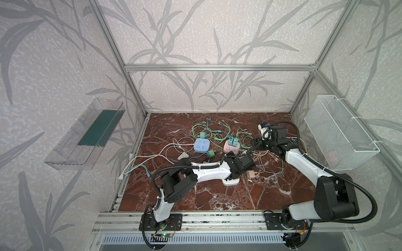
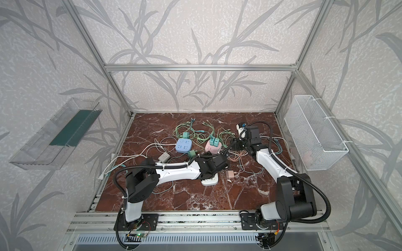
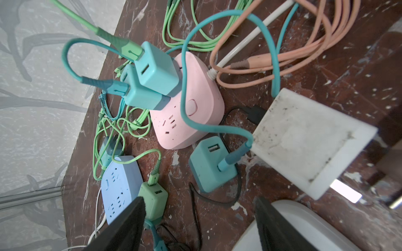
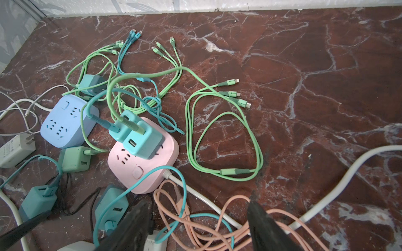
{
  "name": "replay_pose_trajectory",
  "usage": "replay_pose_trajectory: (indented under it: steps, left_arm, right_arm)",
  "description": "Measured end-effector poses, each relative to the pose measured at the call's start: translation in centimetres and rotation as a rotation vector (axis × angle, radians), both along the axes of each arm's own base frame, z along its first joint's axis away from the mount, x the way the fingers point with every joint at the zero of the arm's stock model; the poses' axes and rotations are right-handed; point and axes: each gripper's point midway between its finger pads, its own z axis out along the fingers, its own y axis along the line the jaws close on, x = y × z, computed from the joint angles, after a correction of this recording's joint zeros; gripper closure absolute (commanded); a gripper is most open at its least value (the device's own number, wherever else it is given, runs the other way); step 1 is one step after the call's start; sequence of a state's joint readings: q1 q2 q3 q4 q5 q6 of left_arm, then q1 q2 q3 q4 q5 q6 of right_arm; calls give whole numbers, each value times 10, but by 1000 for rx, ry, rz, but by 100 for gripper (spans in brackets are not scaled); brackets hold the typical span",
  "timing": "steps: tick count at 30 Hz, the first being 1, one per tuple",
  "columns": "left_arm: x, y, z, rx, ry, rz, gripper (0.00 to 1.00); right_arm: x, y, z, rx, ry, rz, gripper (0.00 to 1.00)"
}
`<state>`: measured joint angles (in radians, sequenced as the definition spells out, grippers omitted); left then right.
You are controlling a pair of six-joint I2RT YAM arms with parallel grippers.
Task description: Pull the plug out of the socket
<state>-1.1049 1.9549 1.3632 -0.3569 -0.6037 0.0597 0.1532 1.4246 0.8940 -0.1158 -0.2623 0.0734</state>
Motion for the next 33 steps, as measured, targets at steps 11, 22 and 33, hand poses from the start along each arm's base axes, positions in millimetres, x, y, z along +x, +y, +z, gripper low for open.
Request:
replay_pose_trajectory:
  steps: [11, 22, 33]
  left_arm:
    - [1, 14, 15, -129, 27, 13, 18]
    - [27, 39, 33, -330, 78, 104, 17]
    - [50, 48, 32, -502, 159, 153, 17]
  right_arm:
    - [-1, 11, 6, 29, -22, 66, 30]
    - [2, 23, 12, 8, -94, 170, 30]
    - [-4, 50, -18, -94, -93, 346, 30]
